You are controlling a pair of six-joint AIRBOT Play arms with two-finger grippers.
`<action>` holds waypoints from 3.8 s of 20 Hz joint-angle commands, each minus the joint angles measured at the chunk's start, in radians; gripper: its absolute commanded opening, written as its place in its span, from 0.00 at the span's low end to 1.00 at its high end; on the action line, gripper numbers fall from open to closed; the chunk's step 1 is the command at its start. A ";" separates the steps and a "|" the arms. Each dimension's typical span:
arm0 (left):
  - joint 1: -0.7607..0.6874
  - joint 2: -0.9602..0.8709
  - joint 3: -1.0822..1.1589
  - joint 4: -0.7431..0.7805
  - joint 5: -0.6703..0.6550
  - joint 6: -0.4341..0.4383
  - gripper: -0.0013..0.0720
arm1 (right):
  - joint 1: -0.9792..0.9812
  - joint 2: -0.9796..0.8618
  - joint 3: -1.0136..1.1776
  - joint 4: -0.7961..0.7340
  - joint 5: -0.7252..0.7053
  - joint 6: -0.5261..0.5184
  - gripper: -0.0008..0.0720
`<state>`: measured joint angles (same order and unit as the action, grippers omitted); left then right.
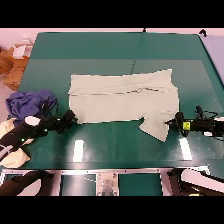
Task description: Fold the shirts.
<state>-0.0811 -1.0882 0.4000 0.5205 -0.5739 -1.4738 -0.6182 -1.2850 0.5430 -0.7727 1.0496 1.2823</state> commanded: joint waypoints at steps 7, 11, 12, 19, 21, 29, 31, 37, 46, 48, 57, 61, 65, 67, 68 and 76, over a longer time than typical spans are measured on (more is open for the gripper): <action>0.000 0.005 0.002 0.280 -0.277 -0.119 0.04 | 0.007 0.219 0.028 -0.401 0.143 0.286 0.03; 0.000 0.159 0.002 0.443 -0.400 -0.243 0.04 | 0.053 0.294 0.028 -0.553 0.220 0.391 0.03; 0.000 0.219 0.002 0.500 -0.439 -0.293 0.04 | 0.064 0.305 0.028 -0.576 0.233 0.404 0.03; 0.000 0.376 0.008 0.578 -0.454 -0.402 0.04 | 0.091 0.360 0.055 -0.520 0.244 0.390 0.03; 0.000 0.375 0.046 0.601 -0.444 -0.403 0.04 | 0.097 0.357 0.111 -0.485 0.227 0.371 0.03; 0.000 0.053 0.496 0.647 -0.513 -0.341 0.04 | 0.204 0.129 0.521 -0.412 0.235 0.349 0.03; 0.000 -0.034 0.633 0.654 -0.513 -0.323 0.04 | 0.238 0.039 0.644 -0.412 0.243 0.359 0.03; 0.000 -0.341 0.909 0.647 -0.549 -0.296 0.04 | 0.311 -0.248 0.918 -0.412 0.267 0.359 0.03; 0.000 -0.616 1.121 0.615 -0.444 -0.237 0.05 | 0.318 -0.534 1.126 -0.336 0.196 0.359 0.04; 0.000 -0.633 1.120 0.600 -0.366 -0.207 0.05 | 0.318 -0.572 1.126 -0.311 0.153 0.359 0.04; 0.161 -0.631 1.443 0.571 -0.699 -0.201 0.93 | 0.190 -0.570 1.475 -0.296 0.314 0.250 0.72; 0.190 -0.629 1.453 0.581 -0.864 -0.179 0.43 | 0.079 -0.567 1.395 -0.246 0.415 0.170 0.86; 0.152 -0.629 1.452 0.571 -0.872 -0.140 0.05 | -0.027 -0.631 1.293 -0.175 0.479 0.065 0.90; 0.122 -0.629 1.452 0.570 -0.864 -0.139 0.05 | -0.058 -0.692 1.292 -0.100 0.510 0.007 0.90; 0.106 -0.629 1.452 0.570 -0.857 -0.132 0.04 | -0.059 -0.721 1.291 -0.083 0.519 -0.016 0.90; 0.015 -0.629 1.452 0.455 -0.794 -0.117 0.05 | 0.065 -0.835 1.193 -0.075 0.527 -0.135 0.90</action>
<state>-0.0399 -1.7184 1.8511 1.0393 -1.3849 -1.6020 -0.5961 -2.0907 1.7882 -0.8345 1.5799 1.2087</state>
